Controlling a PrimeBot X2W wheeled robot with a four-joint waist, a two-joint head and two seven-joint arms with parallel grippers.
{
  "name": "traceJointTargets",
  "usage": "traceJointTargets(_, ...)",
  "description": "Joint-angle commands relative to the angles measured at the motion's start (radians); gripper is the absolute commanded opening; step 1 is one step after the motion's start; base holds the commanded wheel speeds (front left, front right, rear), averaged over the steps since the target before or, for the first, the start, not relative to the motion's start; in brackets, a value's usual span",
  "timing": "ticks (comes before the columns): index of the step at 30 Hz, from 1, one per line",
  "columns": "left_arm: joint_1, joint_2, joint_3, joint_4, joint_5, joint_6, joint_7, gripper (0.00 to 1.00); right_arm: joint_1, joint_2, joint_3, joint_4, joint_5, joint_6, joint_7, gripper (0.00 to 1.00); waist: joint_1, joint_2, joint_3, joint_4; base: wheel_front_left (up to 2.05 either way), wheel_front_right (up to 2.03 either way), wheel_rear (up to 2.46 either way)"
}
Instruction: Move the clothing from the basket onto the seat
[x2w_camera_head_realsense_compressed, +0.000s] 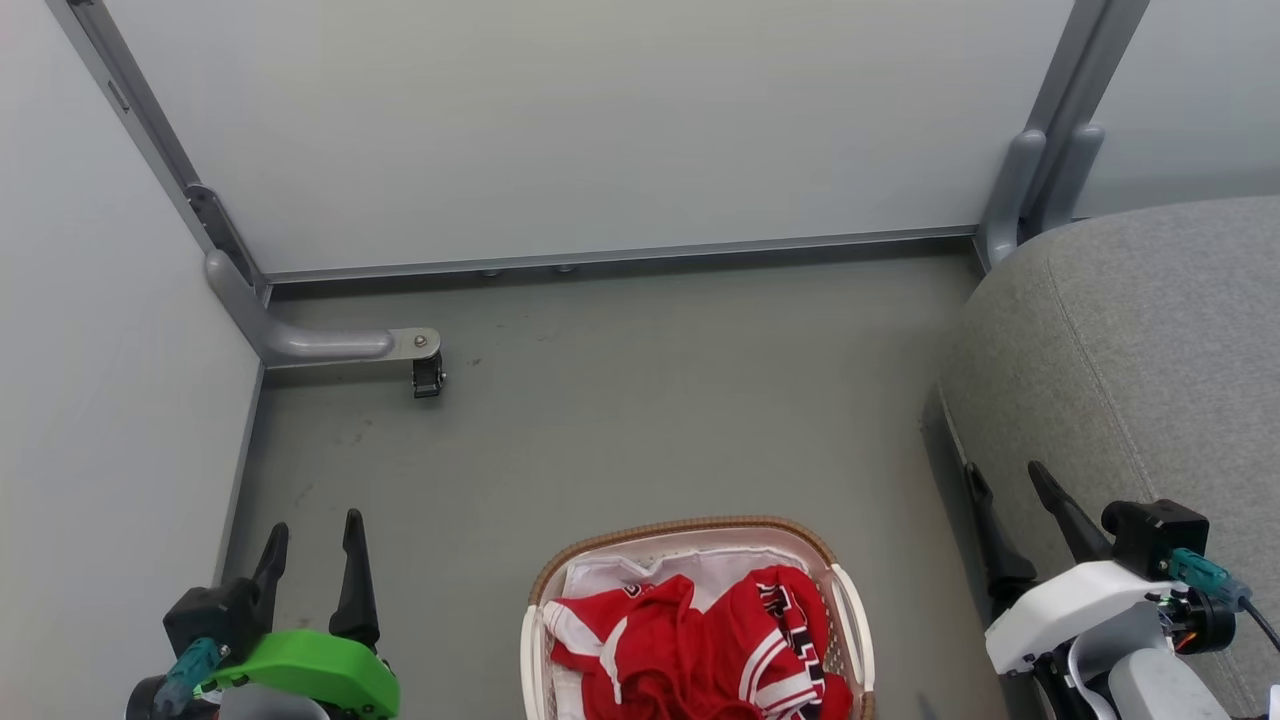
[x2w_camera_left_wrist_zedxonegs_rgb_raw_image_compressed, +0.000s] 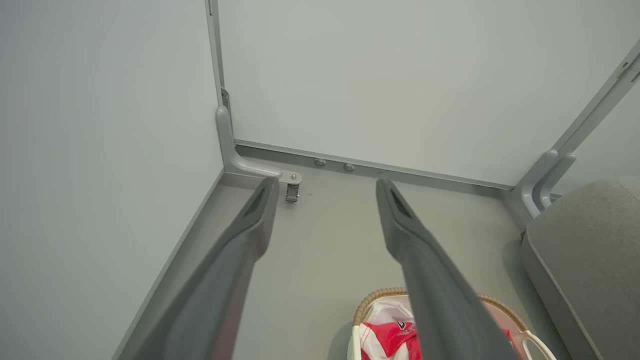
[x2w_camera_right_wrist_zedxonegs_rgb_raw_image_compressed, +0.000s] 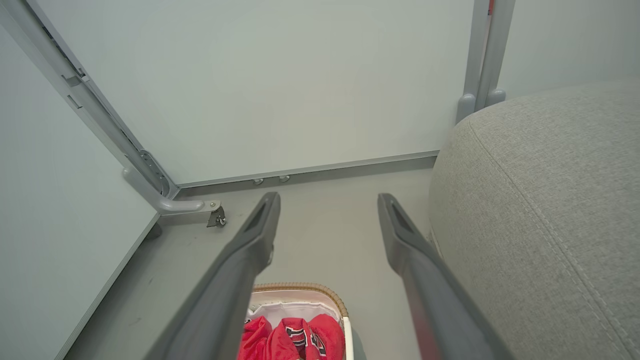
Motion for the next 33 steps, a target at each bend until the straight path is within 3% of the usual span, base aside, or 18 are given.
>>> traceJointTargets(1,0.004,0.002,0.001,-0.002,0.029,-0.001,-0.009,1.0,0.005,-0.004,0.001,0.002,-0.021,0.0,-0.011,1.0,0.0,0.0,0.001,-0.001,0.0,0.0,0.0)
traceJointTargets(17,-0.013,-0.005,-0.008,0.024,0.138,-0.008,-0.04,1.0,-0.023,-0.002,0.016,-0.009,-0.127,0.0,-0.042,1.0,0.0,0.0,0.041,-0.021,0.0,0.0,0.0)
traceJointTargets(33,-0.129,-0.006,-0.1,0.079,0.2,-0.011,-0.061,1.0,-0.118,0.026,0.02,-0.107,-0.188,0.0,-0.063,1.0,0.0,0.0,0.2,-0.104,0.0,0.0,0.0)
